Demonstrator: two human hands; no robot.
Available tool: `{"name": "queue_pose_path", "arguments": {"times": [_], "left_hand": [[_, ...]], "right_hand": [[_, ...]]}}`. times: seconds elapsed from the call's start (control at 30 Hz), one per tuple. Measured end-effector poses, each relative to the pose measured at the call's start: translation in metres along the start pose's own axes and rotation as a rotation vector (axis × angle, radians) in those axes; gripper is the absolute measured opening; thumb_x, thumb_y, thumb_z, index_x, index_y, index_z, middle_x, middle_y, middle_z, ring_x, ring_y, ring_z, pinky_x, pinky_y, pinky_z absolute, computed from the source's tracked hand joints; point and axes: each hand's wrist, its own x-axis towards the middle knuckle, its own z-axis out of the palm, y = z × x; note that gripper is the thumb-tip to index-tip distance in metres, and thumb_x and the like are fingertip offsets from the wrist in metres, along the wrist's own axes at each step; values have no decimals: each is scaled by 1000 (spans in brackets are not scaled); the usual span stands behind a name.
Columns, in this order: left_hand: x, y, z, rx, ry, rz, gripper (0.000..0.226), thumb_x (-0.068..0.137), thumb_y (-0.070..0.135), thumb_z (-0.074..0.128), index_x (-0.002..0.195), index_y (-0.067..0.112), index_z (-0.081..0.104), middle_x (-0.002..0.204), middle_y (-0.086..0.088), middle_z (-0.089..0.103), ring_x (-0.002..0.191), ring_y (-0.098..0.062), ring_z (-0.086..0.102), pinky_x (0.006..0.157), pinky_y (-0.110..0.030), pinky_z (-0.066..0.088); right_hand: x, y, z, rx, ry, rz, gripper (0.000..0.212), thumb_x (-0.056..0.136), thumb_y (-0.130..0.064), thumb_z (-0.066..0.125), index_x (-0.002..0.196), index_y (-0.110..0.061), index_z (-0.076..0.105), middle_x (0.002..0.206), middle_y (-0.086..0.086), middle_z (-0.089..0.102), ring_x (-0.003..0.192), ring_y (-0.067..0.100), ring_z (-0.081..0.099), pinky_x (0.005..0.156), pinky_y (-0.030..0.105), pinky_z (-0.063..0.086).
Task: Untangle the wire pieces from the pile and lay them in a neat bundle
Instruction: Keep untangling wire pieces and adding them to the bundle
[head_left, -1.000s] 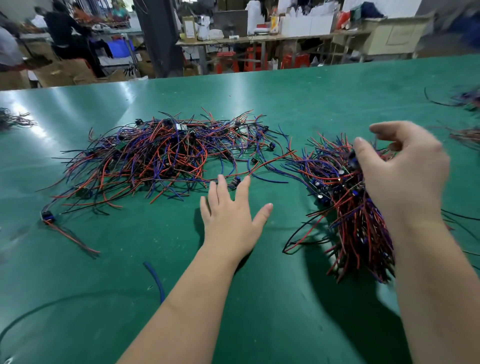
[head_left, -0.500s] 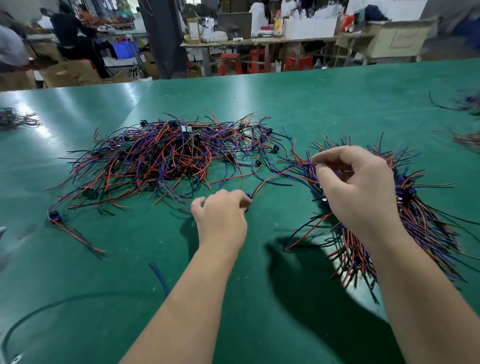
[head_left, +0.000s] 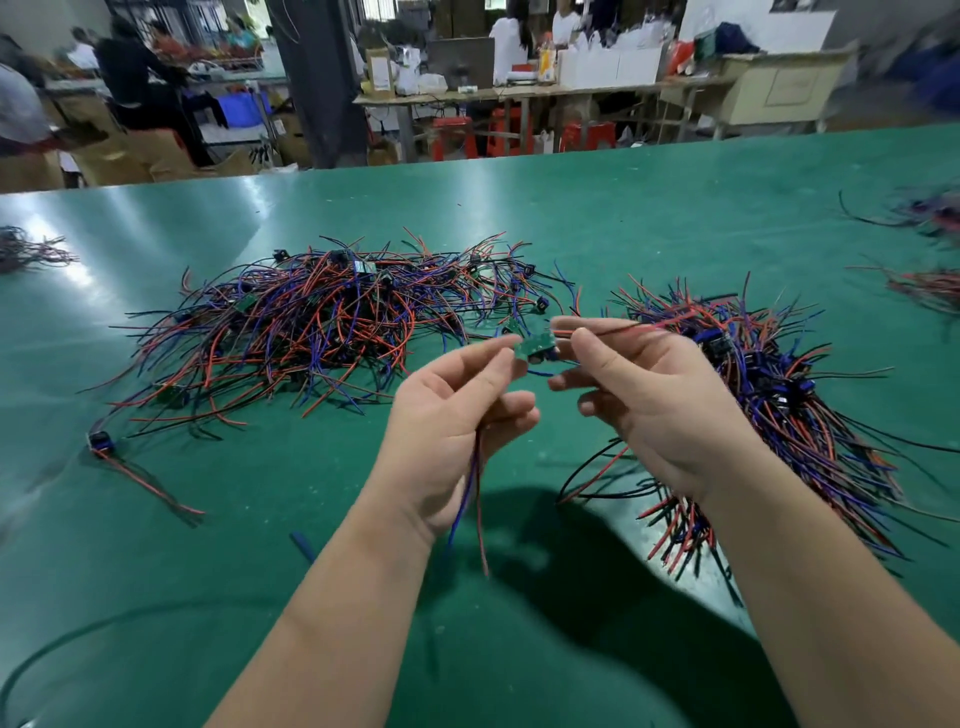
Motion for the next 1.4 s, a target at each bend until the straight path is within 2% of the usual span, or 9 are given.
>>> {"name": "queue_pose_path", "arguments": {"times": [0.17, 0.27, 0.57, 0.7, 0.9, 1.07, 1.17, 1.27, 1.4], "left_hand": [[-5, -4, 3, 96, -88, -208, 8, 87, 9, 59, 87, 9, 66, 65, 2, 68, 44, -3, 59, 46, -17, 52], [-6, -5, -2, 200, -180, -247, 12, 77, 16, 63, 85, 7, 66, 70, 0, 70, 45, -5, 60, 49, -20, 54], [-8, 1, -11, 351, -381, -325, 18, 76, 24, 63, 88, 14, 71, 89, -4, 73, 66, -15, 69, 65, -27, 58], [-7, -2, -4, 359, -248, -276, 30, 64, 43, 69, 74, 16, 75, 75, -5, 71, 63, -13, 67, 59, -24, 55], [-8, -7, -2, 421, -187, -181, 18, 59, 27, 76, 62, 11, 69, 59, -6, 64, 53, -13, 61, 54, -23, 53], [-15, -1, -3, 549, -453, -347, 12, 62, 26, 76, 62, 16, 69, 65, -5, 69, 55, -13, 64, 53, -22, 52], [-18, 1, -4, 545, -529, -381, 12, 66, 21, 77, 63, 17, 66, 67, -6, 69, 56, -14, 65, 54, -23, 53], [-17, 11, -12, 568, -581, -361, 17, 72, 13, 79, 64, 19, 65, 66, -6, 69, 54, -13, 65, 52, -22, 53], [-18, 26, -24, 394, -701, -337, 20, 60, 28, 88, 70, 22, 71, 68, -2, 71, 55, -12, 67, 52, -22, 54]], "right_hand": [[1, -2, -2, -19, 92, -125, 16, 68, -20, 68, 80, -10, 69, 62, 0, 68, 53, 8, 62, 44, 16, 42], [1, -1, -3, -103, 128, -136, 8, 72, -14, 70, 72, -7, 65, 50, -1, 60, 42, 9, 52, 37, 17, 38], [0, -5, -5, -83, 81, -40, 18, 65, -20, 70, 70, -6, 61, 47, -4, 56, 34, 8, 47, 31, 13, 30], [-1, 1, -4, -178, 40, -48, 14, 71, -12, 73, 62, -12, 63, 42, -3, 53, 31, 7, 43, 32, 12, 29], [1, 4, -8, -256, 97, -73, 16, 77, -8, 74, 64, -10, 66, 40, 1, 52, 31, 8, 41, 32, 14, 30], [6, -8, -23, -78, 308, -107, 13, 84, -7, 68, 72, -8, 63, 48, -2, 57, 35, 5, 45, 33, 13, 31], [7, -9, -24, -10, 356, -101, 14, 87, -12, 65, 74, -8, 65, 50, -1, 58, 35, 5, 45, 34, 13, 32], [6, -7, -21, -12, 374, -135, 25, 94, -20, 58, 75, -5, 67, 55, 5, 58, 36, 8, 47, 35, 15, 33], [9, -13, -28, 88, 460, -132, 41, 102, -30, 41, 76, -8, 64, 56, 4, 59, 36, 12, 49, 35, 15, 32]]}}
